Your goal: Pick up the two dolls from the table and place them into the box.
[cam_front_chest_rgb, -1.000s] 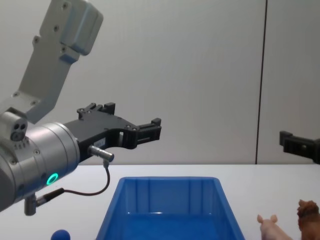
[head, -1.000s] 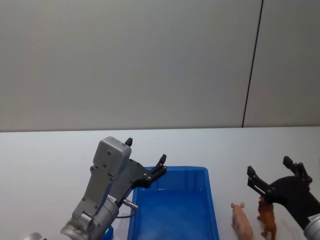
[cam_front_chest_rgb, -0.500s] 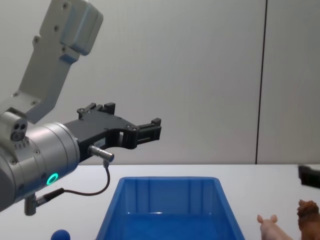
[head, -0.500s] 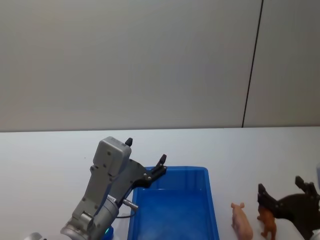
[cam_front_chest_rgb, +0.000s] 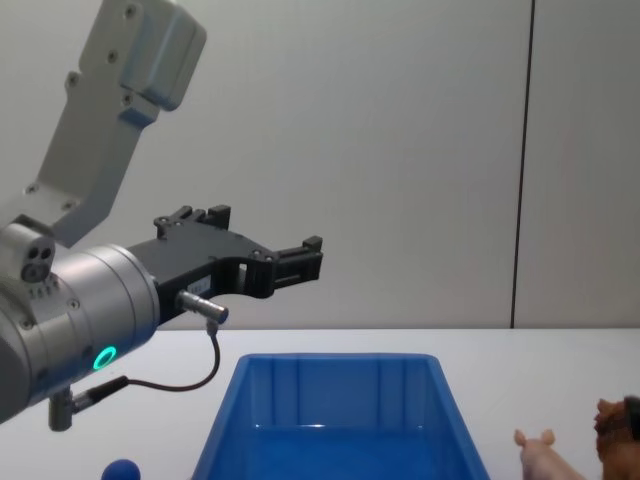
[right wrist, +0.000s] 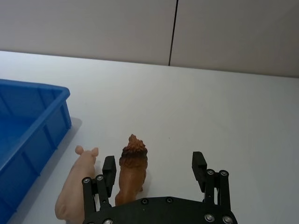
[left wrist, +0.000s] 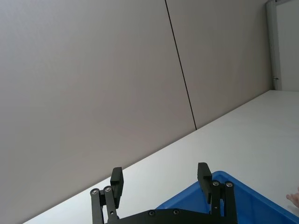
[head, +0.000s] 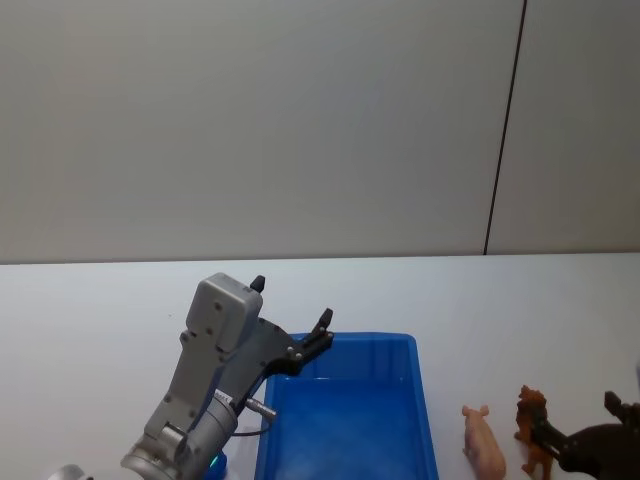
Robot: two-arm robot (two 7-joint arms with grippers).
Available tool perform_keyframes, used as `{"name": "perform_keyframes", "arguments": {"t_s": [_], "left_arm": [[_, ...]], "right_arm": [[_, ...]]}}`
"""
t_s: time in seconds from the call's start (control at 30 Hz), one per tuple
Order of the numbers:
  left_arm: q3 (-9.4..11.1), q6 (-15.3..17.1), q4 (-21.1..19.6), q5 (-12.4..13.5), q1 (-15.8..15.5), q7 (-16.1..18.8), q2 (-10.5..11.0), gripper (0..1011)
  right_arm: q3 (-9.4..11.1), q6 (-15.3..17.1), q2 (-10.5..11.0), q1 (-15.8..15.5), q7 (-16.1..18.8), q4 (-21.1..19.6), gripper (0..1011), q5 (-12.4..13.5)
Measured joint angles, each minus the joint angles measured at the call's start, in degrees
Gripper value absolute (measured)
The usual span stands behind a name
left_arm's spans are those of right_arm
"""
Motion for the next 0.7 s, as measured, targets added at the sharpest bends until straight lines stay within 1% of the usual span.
{"name": "perform_keyframes", "arguments": {"t_s": [0.3, 0.53, 0.7], "left_arm": [[0.0, 0.0, 0.0, 0.0, 0.0, 0.0, 0.0, 1001], [0.0, 0.0, 0.0, 0.0, 0.0, 0.0, 0.0, 1001], [0.0, 0.0, 0.0, 0.0, 0.0, 0.0, 0.0, 1001]], "right_arm": [[0.3, -0.8, -0.1, -0.4, 1.6, 2.1, 1001, 0.7], [0.3, -2.3, -0.5, -0.5, 3.5, 4.0, 1001, 1.1], [0.2, -2.5, -0.7, -0.5, 4.0, 4.9, 1001, 1.3]]}}
